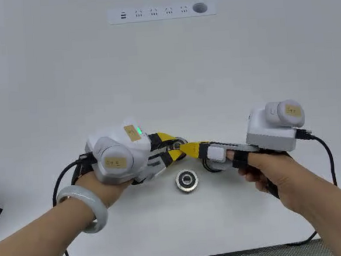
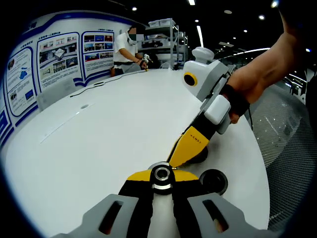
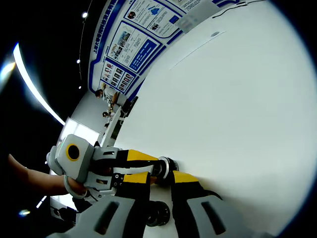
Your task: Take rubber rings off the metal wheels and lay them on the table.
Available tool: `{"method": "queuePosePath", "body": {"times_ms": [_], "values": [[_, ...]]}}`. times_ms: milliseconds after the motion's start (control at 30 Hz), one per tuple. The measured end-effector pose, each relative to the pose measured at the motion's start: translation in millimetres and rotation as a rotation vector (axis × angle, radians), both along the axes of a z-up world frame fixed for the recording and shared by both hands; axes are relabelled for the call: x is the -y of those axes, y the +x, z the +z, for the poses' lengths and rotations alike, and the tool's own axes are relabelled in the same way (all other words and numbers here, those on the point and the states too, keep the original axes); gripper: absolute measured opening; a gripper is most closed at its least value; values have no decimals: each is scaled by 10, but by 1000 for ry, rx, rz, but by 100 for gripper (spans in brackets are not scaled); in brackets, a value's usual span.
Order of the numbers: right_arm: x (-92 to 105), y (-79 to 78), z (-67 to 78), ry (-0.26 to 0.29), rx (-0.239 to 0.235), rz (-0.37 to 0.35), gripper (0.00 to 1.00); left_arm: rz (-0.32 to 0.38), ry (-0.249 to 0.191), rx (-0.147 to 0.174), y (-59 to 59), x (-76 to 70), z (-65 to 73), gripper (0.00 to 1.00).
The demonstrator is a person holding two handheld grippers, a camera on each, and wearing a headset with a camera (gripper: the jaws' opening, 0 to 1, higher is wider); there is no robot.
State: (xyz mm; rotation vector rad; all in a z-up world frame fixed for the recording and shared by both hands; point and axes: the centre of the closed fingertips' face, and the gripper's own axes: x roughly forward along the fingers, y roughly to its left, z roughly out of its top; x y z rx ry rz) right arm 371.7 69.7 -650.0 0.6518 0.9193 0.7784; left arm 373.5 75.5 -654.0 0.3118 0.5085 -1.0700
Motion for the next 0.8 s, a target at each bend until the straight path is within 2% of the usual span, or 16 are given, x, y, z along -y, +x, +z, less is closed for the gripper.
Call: {"method": "queuePosePath", "body": {"times_ms": [167,333,433,800], "values": [[21,12,-28,-13,-8,-8,12,0,-1,0,-1,0,2,14],[58,19,-67,-54,5,-12,6,-2,-2,-1,-3,1,4,14],[68,29,-30,-47,16,-14,2,-2,-2,0,-3,-4,1,14],[37,11,6,-52,39,8,2,-3,-3,-2,-7,1,12,14]]}}
